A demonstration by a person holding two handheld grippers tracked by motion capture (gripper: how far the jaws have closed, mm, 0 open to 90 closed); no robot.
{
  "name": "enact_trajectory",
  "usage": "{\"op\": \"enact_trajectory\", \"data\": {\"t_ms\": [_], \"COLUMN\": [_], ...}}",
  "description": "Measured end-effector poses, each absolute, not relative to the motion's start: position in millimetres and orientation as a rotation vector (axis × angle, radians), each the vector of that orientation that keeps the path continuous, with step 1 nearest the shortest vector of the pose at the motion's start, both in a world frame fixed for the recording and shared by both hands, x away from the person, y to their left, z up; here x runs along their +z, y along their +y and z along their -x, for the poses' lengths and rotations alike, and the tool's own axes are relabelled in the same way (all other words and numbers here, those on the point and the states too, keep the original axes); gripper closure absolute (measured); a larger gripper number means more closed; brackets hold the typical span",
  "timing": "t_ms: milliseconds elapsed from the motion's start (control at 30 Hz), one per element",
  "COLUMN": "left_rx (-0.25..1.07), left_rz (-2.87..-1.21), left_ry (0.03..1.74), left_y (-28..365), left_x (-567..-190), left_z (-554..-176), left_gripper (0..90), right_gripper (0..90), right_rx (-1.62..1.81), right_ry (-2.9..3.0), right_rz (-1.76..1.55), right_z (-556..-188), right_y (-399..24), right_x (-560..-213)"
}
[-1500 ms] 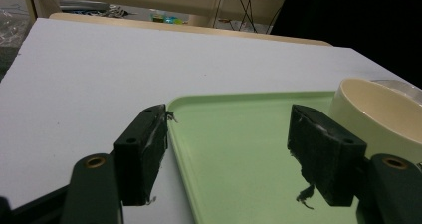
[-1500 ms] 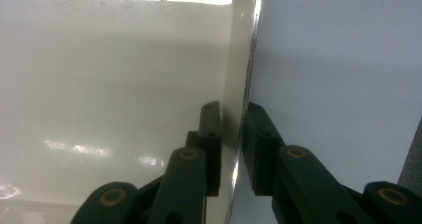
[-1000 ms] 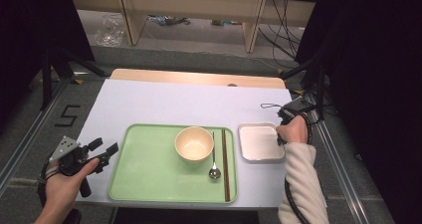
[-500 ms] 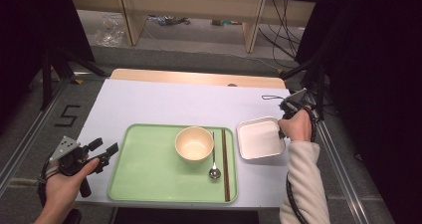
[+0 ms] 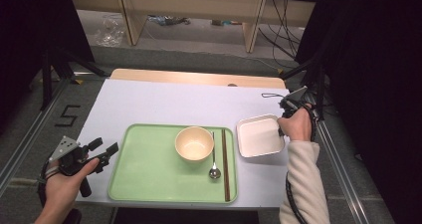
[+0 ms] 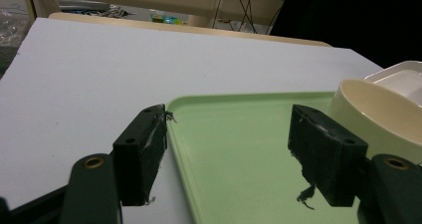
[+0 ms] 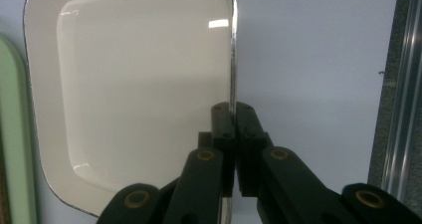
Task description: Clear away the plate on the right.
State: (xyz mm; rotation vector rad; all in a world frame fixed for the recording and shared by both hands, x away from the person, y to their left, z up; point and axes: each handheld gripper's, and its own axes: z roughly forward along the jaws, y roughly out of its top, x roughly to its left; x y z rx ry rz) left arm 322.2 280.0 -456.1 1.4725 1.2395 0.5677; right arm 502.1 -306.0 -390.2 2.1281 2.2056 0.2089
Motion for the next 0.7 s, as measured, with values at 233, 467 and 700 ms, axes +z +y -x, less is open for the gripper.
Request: {"op": "enact_trajectory", "data": {"t_ms": [233, 467, 700], "left_rx": [0.566, 0.568, 0.564], "left_rz": [-1.473, -1.476, -1.468], "left_ry": [1.238, 1.239, 1.236], "left_y": [279.6, 279.7, 279.1], "left_x": [-456.0, -456.1, -455.9], "left_z": [-322.2, -322.1, -322.4], "left_gripper": [31.2, 31.2, 30.8], "right_gripper": [89.9, 89.8, 89.9], "right_rx": [0.262, 0.363, 0.473], "right_ry": [2.107, 2.158, 2.139], "right_rz": [-2.251, -2.159, -2.214], "right_z": [-497.0, -494.2, -491.1], "right_y": [-300.0, -302.9, -299.0], "right_x": [-374.0, -366.8, -359.8]}}
